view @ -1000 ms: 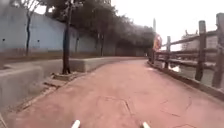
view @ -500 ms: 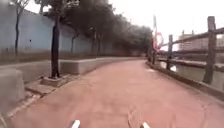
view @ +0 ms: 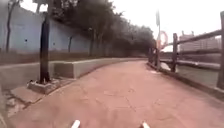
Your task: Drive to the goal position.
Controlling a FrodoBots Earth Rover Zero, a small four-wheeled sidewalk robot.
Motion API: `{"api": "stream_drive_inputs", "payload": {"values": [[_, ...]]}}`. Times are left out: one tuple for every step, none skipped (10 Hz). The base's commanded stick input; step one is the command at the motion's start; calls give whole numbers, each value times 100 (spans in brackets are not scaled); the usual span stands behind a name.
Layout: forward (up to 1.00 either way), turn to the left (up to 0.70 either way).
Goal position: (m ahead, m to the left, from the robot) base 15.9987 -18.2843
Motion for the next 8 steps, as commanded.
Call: {"api": "stream_drive_inputs", "payload": {"values": [[70,-2],[70,-19],[70,-35],[70,-21],[70,0],[70,0],[70,0],[70,0]]}}
